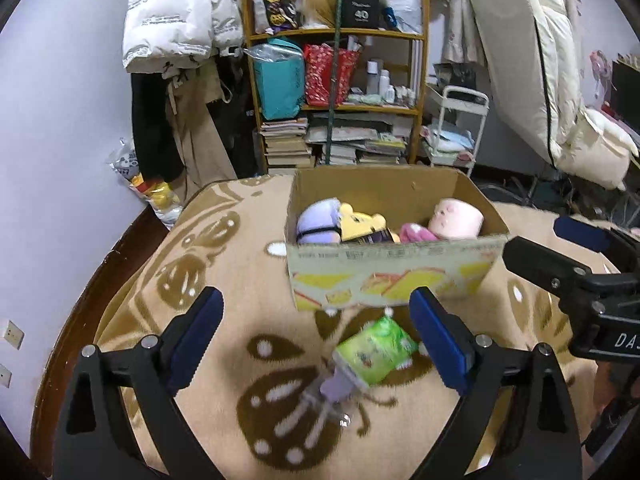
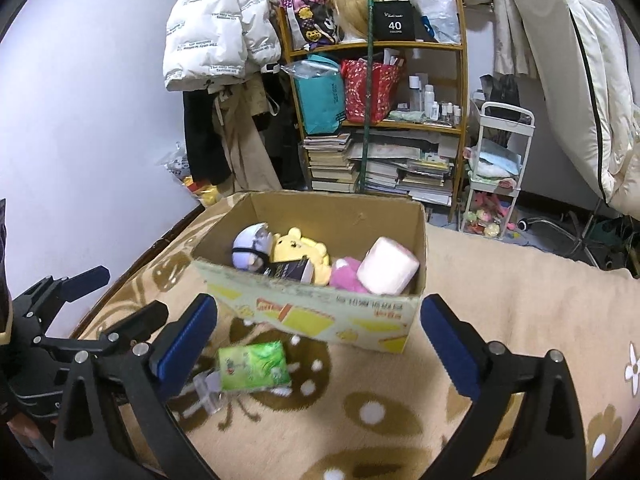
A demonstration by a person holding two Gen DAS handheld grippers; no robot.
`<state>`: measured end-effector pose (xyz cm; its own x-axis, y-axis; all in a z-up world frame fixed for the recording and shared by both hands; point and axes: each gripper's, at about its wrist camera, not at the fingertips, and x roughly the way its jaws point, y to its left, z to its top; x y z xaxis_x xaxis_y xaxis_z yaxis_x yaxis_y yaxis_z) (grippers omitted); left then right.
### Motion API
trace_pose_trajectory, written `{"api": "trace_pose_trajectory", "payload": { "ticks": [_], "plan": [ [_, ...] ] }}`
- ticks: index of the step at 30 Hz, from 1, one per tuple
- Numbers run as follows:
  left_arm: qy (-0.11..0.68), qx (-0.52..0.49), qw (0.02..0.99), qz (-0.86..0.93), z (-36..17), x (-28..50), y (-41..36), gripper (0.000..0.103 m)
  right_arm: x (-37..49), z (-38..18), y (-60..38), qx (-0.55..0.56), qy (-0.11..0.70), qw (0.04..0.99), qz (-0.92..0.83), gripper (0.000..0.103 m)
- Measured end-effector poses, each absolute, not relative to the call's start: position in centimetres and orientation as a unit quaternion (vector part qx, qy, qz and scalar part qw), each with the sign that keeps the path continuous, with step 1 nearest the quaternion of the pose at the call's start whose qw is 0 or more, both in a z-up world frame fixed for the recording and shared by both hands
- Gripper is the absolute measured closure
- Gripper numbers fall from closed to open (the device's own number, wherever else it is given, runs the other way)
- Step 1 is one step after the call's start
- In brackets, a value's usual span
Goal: Organize soft objects
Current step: 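Move both open grippers down to the green tissue pack and clear bag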
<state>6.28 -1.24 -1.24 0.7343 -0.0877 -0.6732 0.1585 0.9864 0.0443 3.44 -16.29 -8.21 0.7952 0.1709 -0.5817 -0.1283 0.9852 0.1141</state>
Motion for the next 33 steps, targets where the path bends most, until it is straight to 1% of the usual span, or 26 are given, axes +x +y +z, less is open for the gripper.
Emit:
{"api": "trace_pose_trajectory", "payload": {
  "ticks": [10,21,33],
  "plan": [
    [0.385,0.074,0.918,-0.065,-2.3,4.1,-1.1,0.010,1.5,-8.8,-15.4,0.019,0.319,0.944,0.082,0.000],
    [0.454,0.056,0.883,-0.108,-4.7,5.9,-0.8,0.010,3.3,-10.9,-15.0,0.031,0.352,0.932,0.084,0.000],
    [0.530,0.050,0.840,-0.110,-7.9,8.7,-0.5,0.010,6.7,-14.1,-14.4,0.075,0.415,0.898,0.124,0.000]
  ]
}}
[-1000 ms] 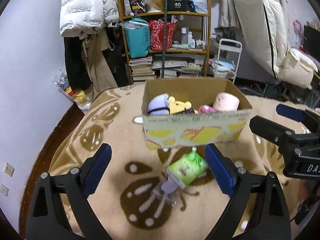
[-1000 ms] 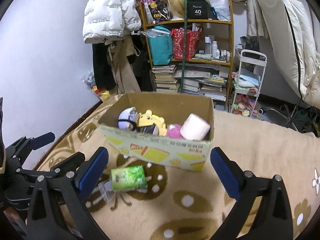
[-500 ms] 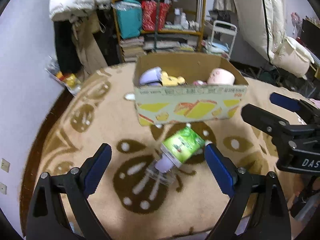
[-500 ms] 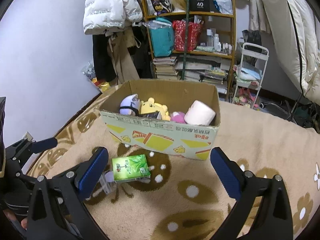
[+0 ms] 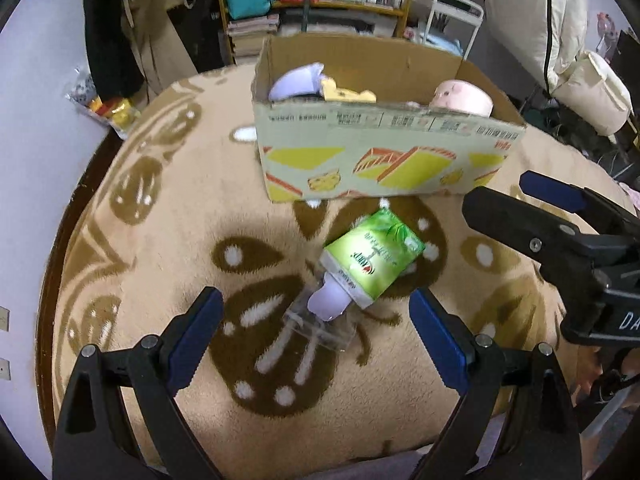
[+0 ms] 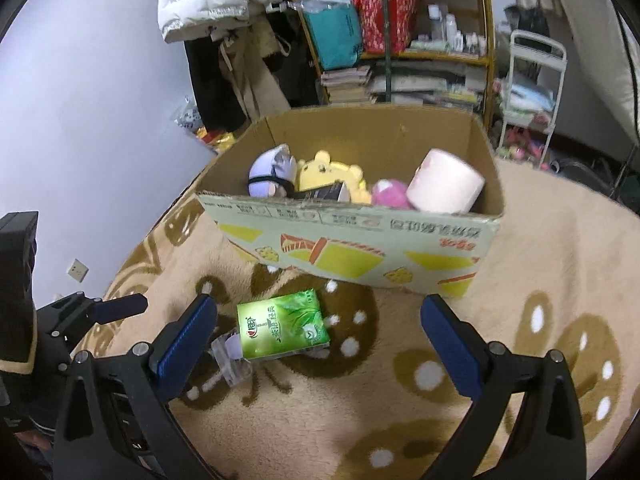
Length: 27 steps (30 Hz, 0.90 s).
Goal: Organize soft objects
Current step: 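Move both open grippers down to the green tissue pack and clear bag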
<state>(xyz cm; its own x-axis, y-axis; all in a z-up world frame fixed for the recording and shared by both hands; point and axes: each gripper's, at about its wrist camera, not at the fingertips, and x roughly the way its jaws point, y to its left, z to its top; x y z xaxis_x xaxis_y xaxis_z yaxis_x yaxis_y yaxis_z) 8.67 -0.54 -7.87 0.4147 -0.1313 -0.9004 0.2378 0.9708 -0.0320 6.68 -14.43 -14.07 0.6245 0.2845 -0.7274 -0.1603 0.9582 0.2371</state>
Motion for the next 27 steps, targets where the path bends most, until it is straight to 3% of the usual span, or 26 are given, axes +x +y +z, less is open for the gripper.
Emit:
{"api": "trace_pose_trajectory", "payload": {
  "ticks": [27],
  "plan": [
    [0.592,0.050,0.798,-0.099,-11.5,11.4,-0.3,0.010,10.1,-18.4,-11.3,0.056,0.479,0.860,0.167,0.000]
  ]
}}
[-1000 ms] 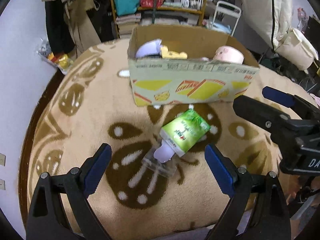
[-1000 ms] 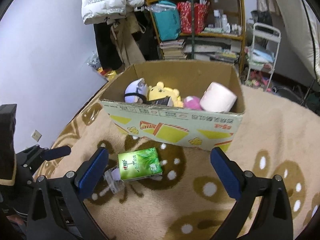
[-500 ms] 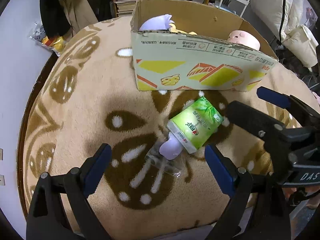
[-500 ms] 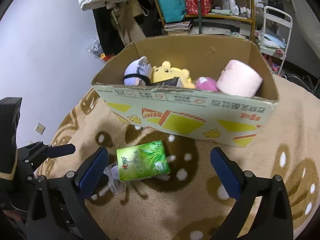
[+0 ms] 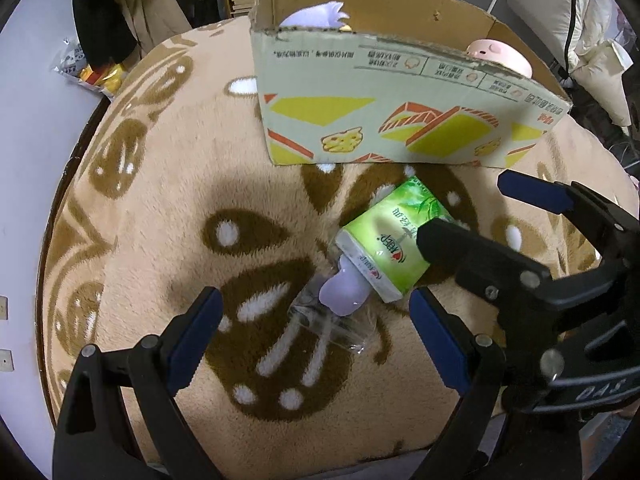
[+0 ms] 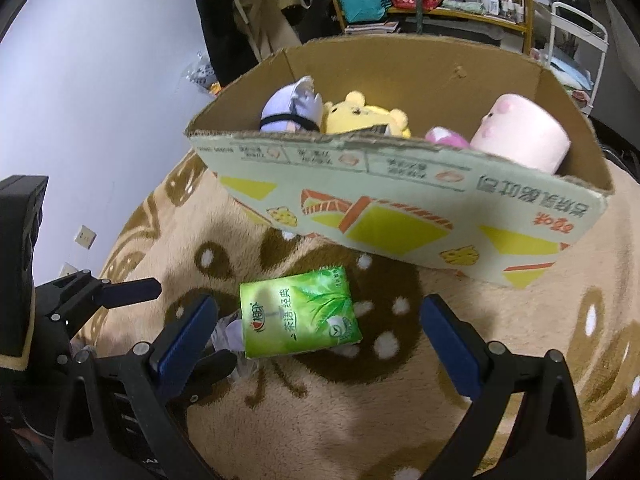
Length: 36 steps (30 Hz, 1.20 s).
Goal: Organize soft objects
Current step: 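Move both open grippers down to the green tissue pack and clear bag, then close the right gripper on the green tissue pack while the left grasps the clear bag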
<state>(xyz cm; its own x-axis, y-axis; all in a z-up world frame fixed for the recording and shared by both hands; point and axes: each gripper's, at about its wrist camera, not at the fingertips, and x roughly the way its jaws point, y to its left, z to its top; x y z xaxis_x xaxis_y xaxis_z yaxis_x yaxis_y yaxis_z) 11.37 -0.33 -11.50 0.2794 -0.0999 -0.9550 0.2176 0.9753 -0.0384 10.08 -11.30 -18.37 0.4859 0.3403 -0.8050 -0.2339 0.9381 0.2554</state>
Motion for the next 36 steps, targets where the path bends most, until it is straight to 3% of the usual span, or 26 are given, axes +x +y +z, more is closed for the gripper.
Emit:
{"api": "trace_pose_trajectory", "payload": {
  "ticks": [15,16,18,20,23,26,36],
  "plan": [
    [0.602,0.040,0.790,-0.111,-13.9,12.7,-0.4,0.010,11.3,-21.1,-10.4,0.073,0.523,0.828,0.187,0.001],
    [0.603,0.042,0.789,-0.112,-14.0,12.7,-0.5,0.010,11.5,-21.4,-10.4,0.072,0.527,0.826,0.186,0.001],
    [0.606,0.047,0.786,-0.116,-14.4,12.6,-1.2,0.010,11.8,-22.0,-10.2,0.067,0.538,0.820,0.183,0.015],
    [0.611,0.053,0.780,-0.121,-14.8,12.7,-1.4,0.010,12.0,-22.6,-10.0,0.064,0.551,0.812,0.183,0.021],
    [0.613,0.058,0.777,-0.133,-15.2,12.7,-2.0,0.011,11.9,-22.8,-9.8,0.057,0.551,0.813,0.178,0.022],
    [0.614,0.058,0.776,-0.130,-15.5,13.1,-2.1,0.021,11.8,-22.8,-9.8,0.056,0.552,0.814,0.172,0.023],
    [0.607,0.057,0.781,-0.133,-16.6,13.9,-2.0,0.021,11.4,-22.1,-10.8,0.024,0.546,0.828,0.125,0.023]
  ]
}}
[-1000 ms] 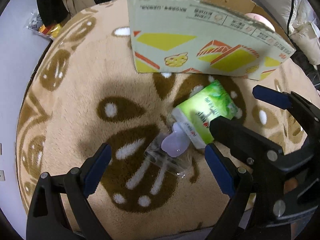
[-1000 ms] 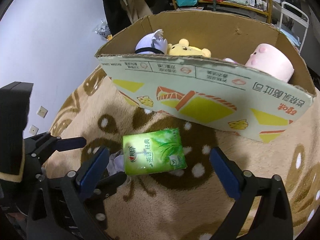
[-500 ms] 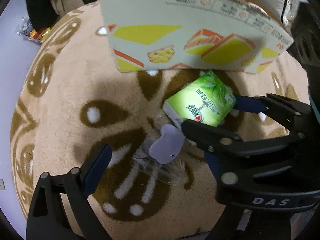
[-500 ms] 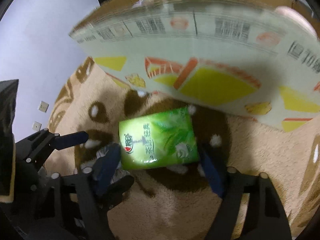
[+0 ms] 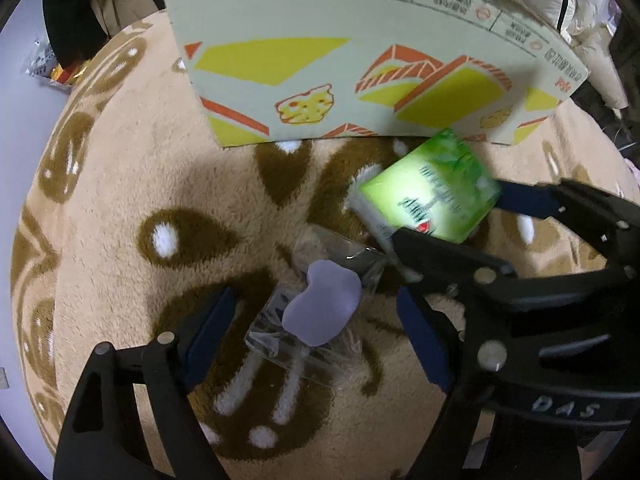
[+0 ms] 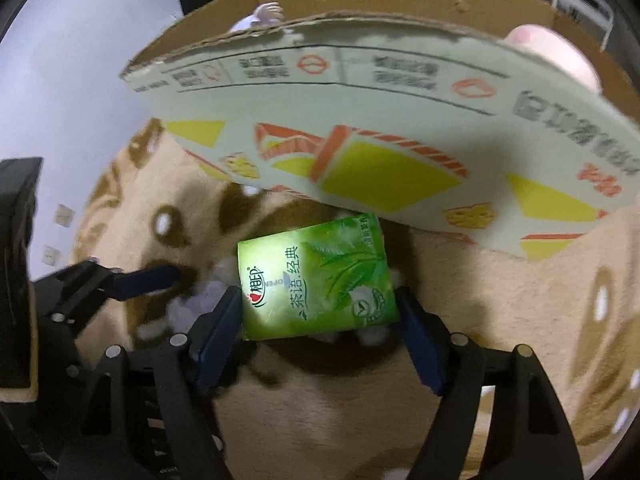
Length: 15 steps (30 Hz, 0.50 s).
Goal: Organize soft objects
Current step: 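Close the right gripper on the green tissue pack while the left grasps the clear bag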
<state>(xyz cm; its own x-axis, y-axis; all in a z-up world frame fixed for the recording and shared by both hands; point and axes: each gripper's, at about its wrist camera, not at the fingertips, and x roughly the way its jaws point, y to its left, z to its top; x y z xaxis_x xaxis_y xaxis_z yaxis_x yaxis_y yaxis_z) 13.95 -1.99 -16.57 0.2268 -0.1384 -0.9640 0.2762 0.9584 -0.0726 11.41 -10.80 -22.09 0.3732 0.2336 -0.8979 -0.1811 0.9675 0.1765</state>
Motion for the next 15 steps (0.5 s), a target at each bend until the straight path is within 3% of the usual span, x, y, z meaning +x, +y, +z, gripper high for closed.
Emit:
{"api": "trace_pose_trajectory", "payload": {
  "ticks": [11,15],
  "plan": [
    [0.604,0.065,0.784,-0.128,-17.1,13.1,-3.0,0.022,11.4,-21.7,-13.3,0.050,0.549,0.830,0.087,0.023],
    [0.606,0.064,0.785,-0.111,-17.6,12.5,-2.9,0.045,10.9,-21.4,-13.9,0.052,0.549,0.831,0.080,0.023]
  ]
}}
